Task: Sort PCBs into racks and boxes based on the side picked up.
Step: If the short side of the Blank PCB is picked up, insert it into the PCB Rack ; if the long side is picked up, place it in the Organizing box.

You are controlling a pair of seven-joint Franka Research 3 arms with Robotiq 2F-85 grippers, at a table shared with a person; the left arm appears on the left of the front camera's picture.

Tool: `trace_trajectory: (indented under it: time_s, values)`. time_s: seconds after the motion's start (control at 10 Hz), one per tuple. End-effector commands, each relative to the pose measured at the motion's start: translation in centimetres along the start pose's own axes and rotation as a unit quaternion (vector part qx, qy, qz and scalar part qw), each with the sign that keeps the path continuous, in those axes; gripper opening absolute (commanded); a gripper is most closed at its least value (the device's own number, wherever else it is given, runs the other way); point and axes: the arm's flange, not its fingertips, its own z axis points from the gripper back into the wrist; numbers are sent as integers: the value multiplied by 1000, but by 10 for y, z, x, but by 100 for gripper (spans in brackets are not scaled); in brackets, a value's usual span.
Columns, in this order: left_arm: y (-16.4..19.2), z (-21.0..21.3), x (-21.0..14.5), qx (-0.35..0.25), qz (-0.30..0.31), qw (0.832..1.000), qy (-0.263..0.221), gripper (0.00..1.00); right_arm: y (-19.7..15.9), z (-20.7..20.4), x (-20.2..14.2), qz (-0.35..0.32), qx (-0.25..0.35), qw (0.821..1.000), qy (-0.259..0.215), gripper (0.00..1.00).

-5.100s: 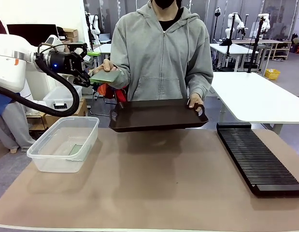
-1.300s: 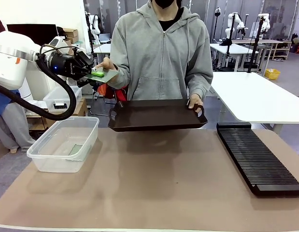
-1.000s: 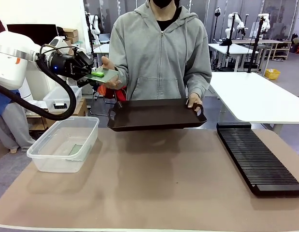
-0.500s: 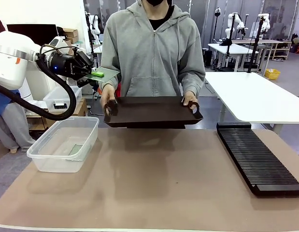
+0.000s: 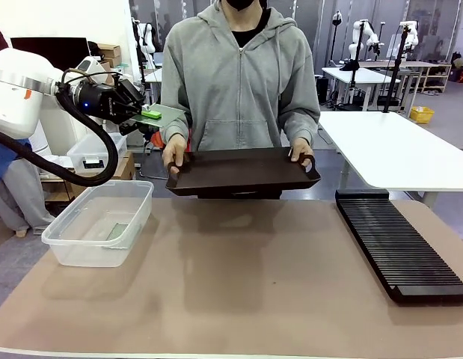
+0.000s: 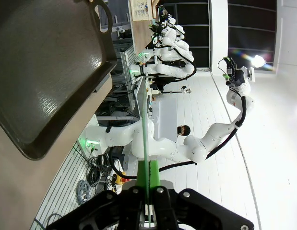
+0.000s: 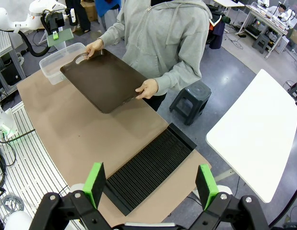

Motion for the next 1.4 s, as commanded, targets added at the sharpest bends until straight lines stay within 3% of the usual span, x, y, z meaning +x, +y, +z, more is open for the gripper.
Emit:
trace_trajectory:
  time_s: [0.0, 0.1, 0.6, 0.9, 1.3]
  values:
    - [0, 0, 0, 0, -1, 1000, 0, 0, 2, -2, 0, 1, 2, 1000, 0, 100]
    - [0, 0, 0, 0, 0, 1000, 0, 3, 2, -2, 0, 1, 2, 1000, 0, 100]
    - [-36, 41, -14, 170, 37, 985, -3, 3, 2, -2, 0, 1, 2, 1000, 0, 100]
    - [-24, 59, -20, 315, 82, 945, -17, 3, 2, -2, 0, 1, 2, 1000, 0, 100]
    - [21, 58, -13, 435, 98, 895, 5, 3, 2, -2, 0, 1, 2, 1000, 0, 100]
